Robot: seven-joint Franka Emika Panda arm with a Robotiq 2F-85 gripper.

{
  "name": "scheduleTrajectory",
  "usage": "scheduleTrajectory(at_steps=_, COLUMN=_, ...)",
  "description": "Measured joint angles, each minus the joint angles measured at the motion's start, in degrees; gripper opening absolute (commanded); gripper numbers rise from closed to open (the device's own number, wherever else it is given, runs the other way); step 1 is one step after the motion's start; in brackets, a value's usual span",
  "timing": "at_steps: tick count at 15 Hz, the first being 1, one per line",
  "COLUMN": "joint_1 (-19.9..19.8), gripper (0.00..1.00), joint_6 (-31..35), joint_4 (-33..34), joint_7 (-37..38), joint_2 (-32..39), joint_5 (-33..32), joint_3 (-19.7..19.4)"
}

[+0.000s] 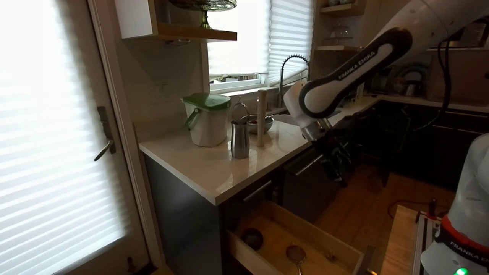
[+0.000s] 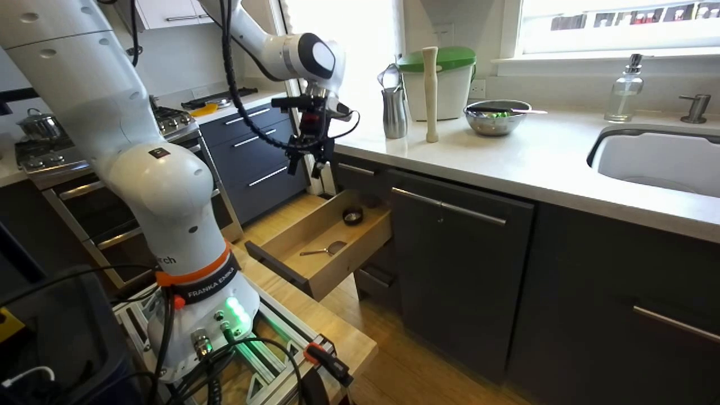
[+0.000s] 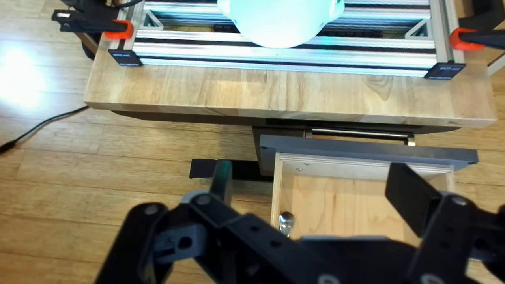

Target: Remove the black object from the drawer and put it on the counter

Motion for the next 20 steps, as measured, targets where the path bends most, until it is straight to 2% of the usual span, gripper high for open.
scheduleTrajectory(at_steps=3, joint_1=-0.15, gripper=1.0, joint_6=5.39, joint_4=-4.88, joint_7=3.09, joint_2=2.76, joint_5=-0.43, joint_3=-0.19)
scheduleTrajectory(at_steps=7, joint_1=-0.35, gripper=1.0, joint_6=6.29, joint_4=-5.0, joint_7=4.11, joint_2=2.41, joint_5=-0.44, joint_3=-0.33)
scheduleTrajectory(at_steps=9, joint_1=-0.2, gripper=1.0, joint_6=11.62, joint_4=-5.33, joint_7=6.95, joint_2=1.7, joint_5=-0.08, joint_3=-0.17)
scheduleTrajectory(at_steps=13, joint_1=0.75, gripper=1.0, joint_6=28.45, joint_4=-8.94, joint_7=13.15, joint_2=1.62, joint_5=2.15, joint_3=0.85)
scheduleTrajectory(at_steps=16, joint_1=1.93, gripper=1.0, joint_6=43.48, joint_4=-12.1, joint_7=21.24, joint_2=3.28, joint_5=0.66, joint_3=2.89)
scheduleTrajectory(at_steps=18, joint_1=2.95, gripper=1.0, joint_6=53.08, joint_4=-13.5, joint_7=29.93, joint_2=5.47, joint_5=-5.0, joint_3=4.39)
scheduleTrajectory(at_steps=20, joint_1=3.28, gripper=1.0, joint_6=60.27, joint_4=-14.33, joint_7=39.58, joint_2=7.87, joint_5=-13.63, joint_3=4.24)
